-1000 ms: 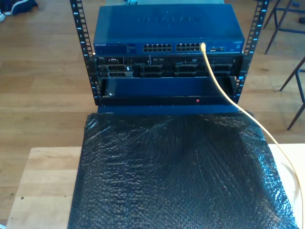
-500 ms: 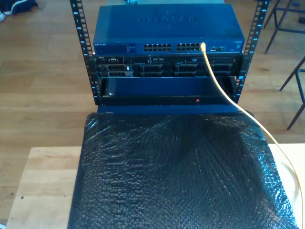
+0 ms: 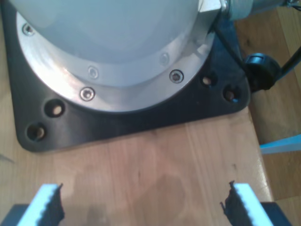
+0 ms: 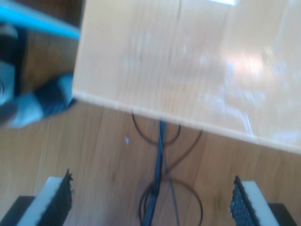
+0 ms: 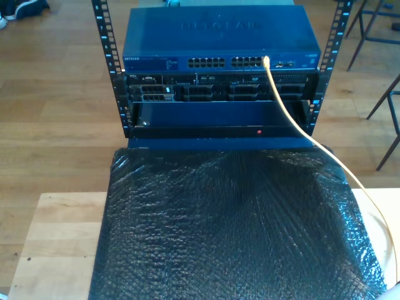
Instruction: Grab the cable and plug it in
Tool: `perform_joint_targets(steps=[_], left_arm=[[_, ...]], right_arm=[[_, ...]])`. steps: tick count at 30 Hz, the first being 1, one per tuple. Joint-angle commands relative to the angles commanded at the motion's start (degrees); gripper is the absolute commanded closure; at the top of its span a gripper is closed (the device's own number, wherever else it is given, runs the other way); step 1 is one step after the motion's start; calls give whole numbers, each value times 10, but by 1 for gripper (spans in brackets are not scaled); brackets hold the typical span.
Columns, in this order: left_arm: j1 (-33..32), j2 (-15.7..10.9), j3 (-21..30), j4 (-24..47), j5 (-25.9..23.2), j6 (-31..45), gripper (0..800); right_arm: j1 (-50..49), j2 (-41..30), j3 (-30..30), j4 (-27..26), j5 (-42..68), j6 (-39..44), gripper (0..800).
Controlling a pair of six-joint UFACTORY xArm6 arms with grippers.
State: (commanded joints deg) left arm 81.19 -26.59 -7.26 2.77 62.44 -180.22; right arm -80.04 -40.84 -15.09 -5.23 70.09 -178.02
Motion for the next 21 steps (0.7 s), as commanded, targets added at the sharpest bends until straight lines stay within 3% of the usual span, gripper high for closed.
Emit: perform_joint_targets(steps=[11,21], left_arm=[[0,0,0,0,0,0,0],[0,0,0,0,0,0,0]], right_arm=[[-1,4,97,-2,-111,0,1],[0,18,133,-2,-185,-1,2]])
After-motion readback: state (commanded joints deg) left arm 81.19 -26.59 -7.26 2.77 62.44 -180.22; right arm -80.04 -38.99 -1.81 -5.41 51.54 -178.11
